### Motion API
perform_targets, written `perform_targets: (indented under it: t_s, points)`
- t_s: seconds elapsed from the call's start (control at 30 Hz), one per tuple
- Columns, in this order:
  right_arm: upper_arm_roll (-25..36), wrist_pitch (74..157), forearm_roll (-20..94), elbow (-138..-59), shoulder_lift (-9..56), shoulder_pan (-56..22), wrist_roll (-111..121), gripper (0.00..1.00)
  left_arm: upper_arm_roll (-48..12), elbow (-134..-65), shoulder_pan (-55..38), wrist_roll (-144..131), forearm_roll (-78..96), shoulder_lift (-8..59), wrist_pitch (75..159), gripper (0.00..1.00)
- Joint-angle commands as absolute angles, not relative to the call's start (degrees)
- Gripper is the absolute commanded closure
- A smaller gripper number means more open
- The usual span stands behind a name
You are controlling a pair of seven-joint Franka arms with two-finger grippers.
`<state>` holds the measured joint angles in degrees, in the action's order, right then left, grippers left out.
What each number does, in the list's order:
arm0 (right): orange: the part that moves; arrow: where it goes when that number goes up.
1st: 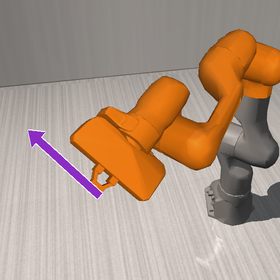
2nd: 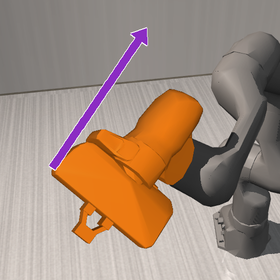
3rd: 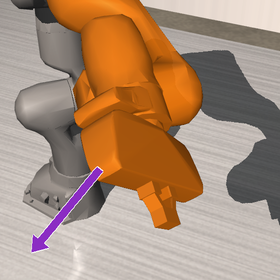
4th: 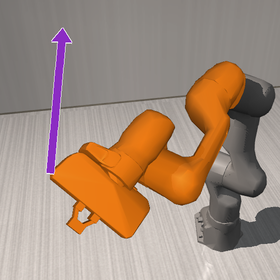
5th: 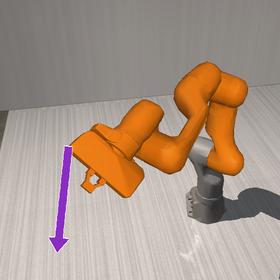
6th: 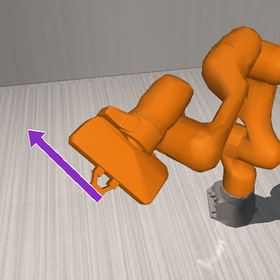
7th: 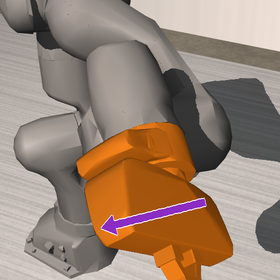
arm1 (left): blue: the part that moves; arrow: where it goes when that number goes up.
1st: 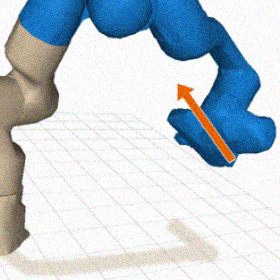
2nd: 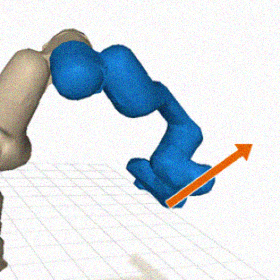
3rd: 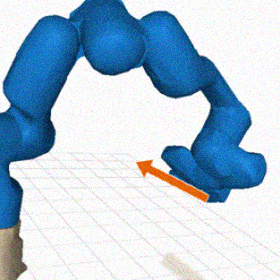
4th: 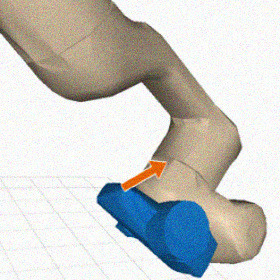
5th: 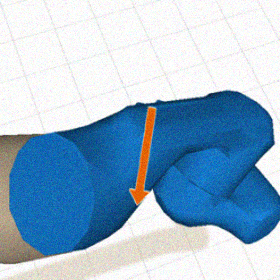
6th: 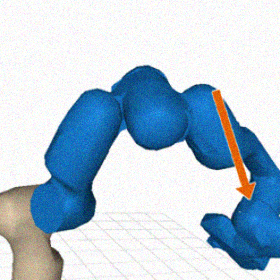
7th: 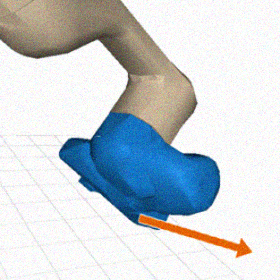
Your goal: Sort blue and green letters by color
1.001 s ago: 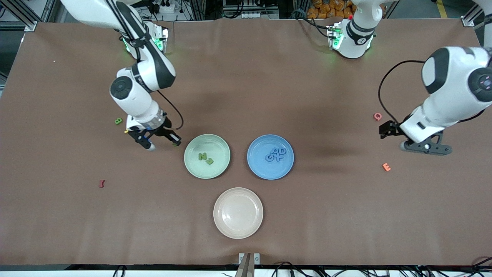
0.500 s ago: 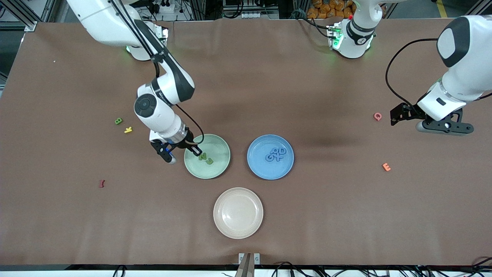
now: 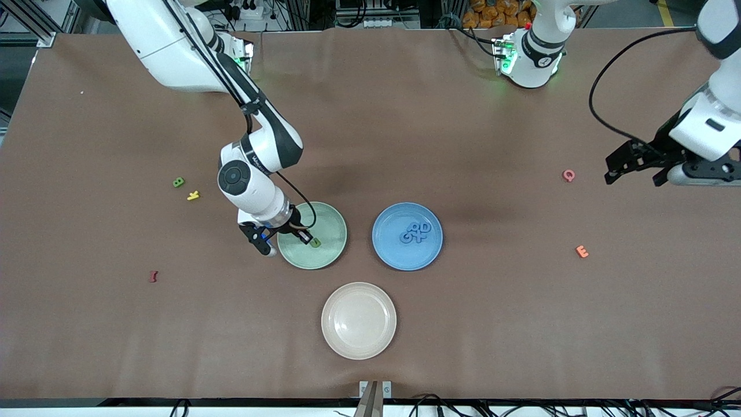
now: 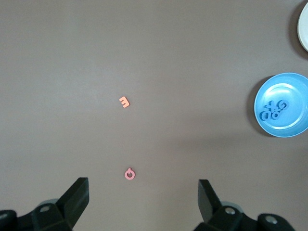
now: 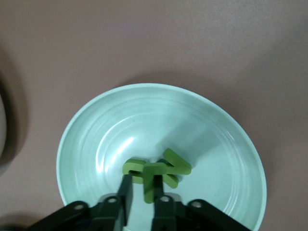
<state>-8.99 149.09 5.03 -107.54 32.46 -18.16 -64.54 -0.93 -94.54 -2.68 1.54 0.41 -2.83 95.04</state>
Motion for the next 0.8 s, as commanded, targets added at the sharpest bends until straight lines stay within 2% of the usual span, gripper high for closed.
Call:
perform_targets:
  t_s: [0.0,0.3,0.47,0.77]
  points:
    - [-9.14,146.25,1.41,-116.26,24.53,-11.88,-57.76,0.27,-0.88,-92.99,-2.55,2.64,0.00,-1.50,92.99,0.00]
    - [-9.14,145.02,1.32,-126.73,17.32,-0.27,-37.11,0.27,-0.88,-92.81,-2.90,2.02,-0.26,-0.53,93.08,0.00]
    - [-9.14,144.84,1.32,-128.58,16.26,1.93,-33.23,0.28,-0.62,-92.64,-2.55,2.02,-0.18,-0.53,93.69,0.00]
    - [-9.05,145.02,0.97,-134.38,13.10,4.30,-30.07,0.29,-0.44,-88.33,-1.76,2.29,-0.53,2.37,94.39,0.00]
